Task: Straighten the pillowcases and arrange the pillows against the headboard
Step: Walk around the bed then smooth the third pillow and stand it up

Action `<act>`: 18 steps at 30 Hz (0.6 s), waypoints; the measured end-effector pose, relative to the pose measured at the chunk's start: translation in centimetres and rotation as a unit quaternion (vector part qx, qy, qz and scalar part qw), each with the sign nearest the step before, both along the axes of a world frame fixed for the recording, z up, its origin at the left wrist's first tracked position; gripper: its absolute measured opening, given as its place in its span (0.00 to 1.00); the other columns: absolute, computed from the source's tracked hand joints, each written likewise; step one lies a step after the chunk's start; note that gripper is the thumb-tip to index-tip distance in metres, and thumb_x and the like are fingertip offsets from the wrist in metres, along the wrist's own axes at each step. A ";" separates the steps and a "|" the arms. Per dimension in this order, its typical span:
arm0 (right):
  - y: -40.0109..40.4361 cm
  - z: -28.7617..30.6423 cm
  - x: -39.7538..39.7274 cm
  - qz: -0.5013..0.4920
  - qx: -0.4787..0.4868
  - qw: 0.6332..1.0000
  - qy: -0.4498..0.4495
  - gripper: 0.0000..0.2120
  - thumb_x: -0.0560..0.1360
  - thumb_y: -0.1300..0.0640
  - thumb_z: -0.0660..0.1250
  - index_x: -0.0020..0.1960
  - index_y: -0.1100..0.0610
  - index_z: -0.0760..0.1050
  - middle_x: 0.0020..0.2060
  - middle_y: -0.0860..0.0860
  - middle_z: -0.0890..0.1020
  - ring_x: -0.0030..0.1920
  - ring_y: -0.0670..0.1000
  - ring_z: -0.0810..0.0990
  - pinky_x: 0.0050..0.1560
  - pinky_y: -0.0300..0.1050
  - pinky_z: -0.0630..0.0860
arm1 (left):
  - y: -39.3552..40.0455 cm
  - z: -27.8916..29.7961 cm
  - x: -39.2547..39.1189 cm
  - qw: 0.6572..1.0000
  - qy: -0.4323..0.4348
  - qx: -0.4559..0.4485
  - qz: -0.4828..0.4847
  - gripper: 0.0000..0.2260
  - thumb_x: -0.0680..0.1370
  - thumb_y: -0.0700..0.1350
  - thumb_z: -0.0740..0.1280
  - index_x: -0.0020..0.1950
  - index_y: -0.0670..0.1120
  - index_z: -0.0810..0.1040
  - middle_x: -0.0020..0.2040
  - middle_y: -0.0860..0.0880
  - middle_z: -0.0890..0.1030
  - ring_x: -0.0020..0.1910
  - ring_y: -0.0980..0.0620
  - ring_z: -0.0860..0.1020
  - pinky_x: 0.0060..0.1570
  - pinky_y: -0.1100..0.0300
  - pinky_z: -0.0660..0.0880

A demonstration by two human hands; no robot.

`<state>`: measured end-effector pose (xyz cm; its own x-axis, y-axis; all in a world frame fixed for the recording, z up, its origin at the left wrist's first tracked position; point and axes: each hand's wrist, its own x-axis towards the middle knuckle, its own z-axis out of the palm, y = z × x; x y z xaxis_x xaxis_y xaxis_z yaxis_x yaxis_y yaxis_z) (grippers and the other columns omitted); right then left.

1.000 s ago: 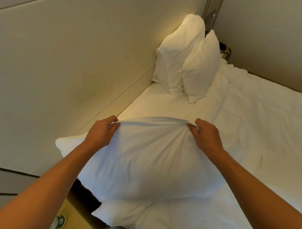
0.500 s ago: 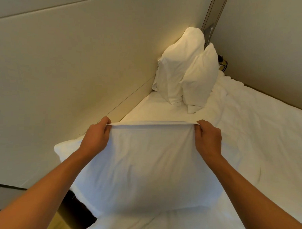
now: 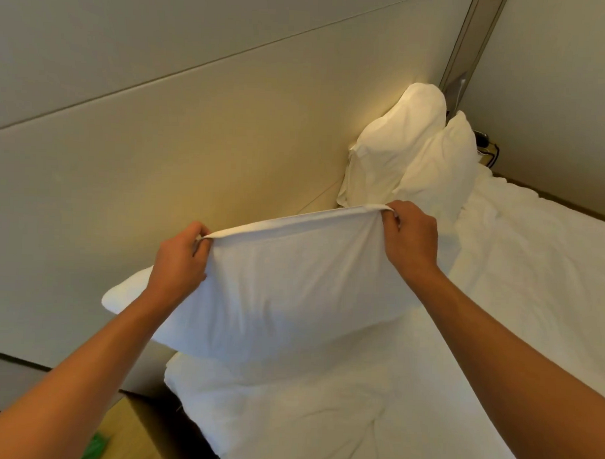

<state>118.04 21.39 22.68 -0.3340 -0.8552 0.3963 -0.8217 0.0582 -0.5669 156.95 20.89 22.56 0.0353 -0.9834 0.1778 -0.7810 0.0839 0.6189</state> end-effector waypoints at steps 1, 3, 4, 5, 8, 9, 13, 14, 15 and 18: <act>-0.2 -0.7 -0.1 -0.002 0.017 1.000 0.003 0.15 0.86 0.52 0.59 0.57 0.57 0.82 0.52 0.55 0.85 0.49 0.59 0.82 0.54 0.52 0.78 | 0.3 -0.6 -0.3 1.000 -0.002 0.012 0.001 0.06 0.84 0.47 0.62 0.47 0.53 0.73 0.37 0.46 0.81 0.27 0.49 0.82 0.27 0.60 0.73; -0.8 -1.7 -0.6 -0.009 0.047 0.999 0.003 0.16 0.86 0.50 0.58 0.60 0.57 0.82 0.54 0.55 0.85 0.52 0.58 0.82 0.57 0.52 0.79 | 0.6 -1.6 -1.3 0.999 -0.001 0.032 -0.002 0.06 0.84 0.47 0.62 0.47 0.52 0.74 0.37 0.45 0.82 0.27 0.47 0.82 0.30 0.55 0.78; -1.2 -2.1 -1.0 -0.011 0.057 0.998 0.002 0.16 0.86 0.50 0.58 0.61 0.57 0.81 0.55 0.56 0.85 0.52 0.58 0.82 0.58 0.53 0.80 | 0.5 -2.0 -1.8 0.999 0.000 0.037 -0.003 0.06 0.84 0.47 0.62 0.48 0.51 0.74 0.37 0.45 0.82 0.27 0.47 0.82 0.32 0.52 0.80; -1.9 -2.2 -1.3 -0.013 0.062 0.998 0.001 0.17 0.86 0.50 0.58 0.61 0.57 0.81 0.56 0.56 0.85 0.53 0.58 0.83 0.60 0.53 0.80 | 0.3 -2.2 -2.2 0.999 0.003 0.041 -0.003 0.06 0.84 0.47 0.62 0.48 0.51 0.75 0.37 0.45 0.82 0.28 0.46 0.82 0.33 0.50 0.81; -4.6 -2.1 -2.3 -0.026 0.047 0.998 -0.016 0.17 0.86 0.49 0.58 0.61 0.57 0.81 0.57 0.56 0.85 0.54 0.58 0.83 0.60 0.51 0.78 | -1.1 -2.5 -3.4 0.999 0.026 0.043 0.005 0.06 0.84 0.47 0.63 0.48 0.52 0.74 0.39 0.46 0.81 0.27 0.48 0.83 0.27 0.53 0.79; -5.6 -2.0 -2.6 -0.029 0.038 0.999 -0.025 0.17 0.86 0.49 0.58 0.61 0.57 0.82 0.57 0.55 0.85 0.54 0.57 0.83 0.59 0.48 0.77 | -1.7 -2.6 -3.6 0.998 0.037 0.042 0.009 0.06 0.84 0.48 0.63 0.47 0.53 0.74 0.39 0.46 0.81 0.26 0.49 0.82 0.26 0.54 0.79; -9.0 -2.4 -3.8 -0.014 0.026 0.999 -0.038 0.14 0.86 0.50 0.60 0.59 0.56 0.82 0.55 0.54 0.85 0.52 0.56 0.82 0.52 0.42 0.72 | -4.1 -3.6 -4.6 0.996 0.069 0.059 0.024 0.06 0.84 0.47 0.63 0.47 0.52 0.75 0.40 0.47 0.82 0.25 0.50 0.83 0.25 0.57 0.77; -9.6 -3.1 -4.1 -0.005 0.037 0.999 -0.033 0.14 0.85 0.51 0.60 0.59 0.56 0.82 0.55 0.55 0.85 0.52 0.56 0.82 0.52 0.43 0.72 | -4.5 -4.5 -4.9 0.995 0.072 0.072 0.023 0.06 0.84 0.47 0.63 0.47 0.52 0.75 0.40 0.46 0.82 0.25 0.50 0.83 0.26 0.56 0.78; -10.0 -4.1 -4.3 0.003 0.054 0.998 -0.025 0.14 0.85 0.52 0.61 0.59 0.57 0.82 0.54 0.56 0.84 0.52 0.57 0.82 0.51 0.43 0.71 | -4.7 -5.4 -5.2 0.993 0.075 0.089 0.023 0.06 0.84 0.47 0.63 0.47 0.51 0.76 0.40 0.44 0.83 0.25 0.49 0.83 0.27 0.55 0.79; -10.7 -7.8 -4.9 0.002 0.111 0.994 -0.008 0.14 0.85 0.53 0.61 0.59 0.58 0.82 0.54 0.57 0.84 0.52 0.59 0.82 0.51 0.46 0.74 | -5.2 -8.3 -6.1 0.988 0.080 0.132 0.022 0.06 0.84 0.45 0.64 0.49 0.49 0.77 0.40 0.43 0.83 0.32 0.45 0.83 0.33 0.48 0.84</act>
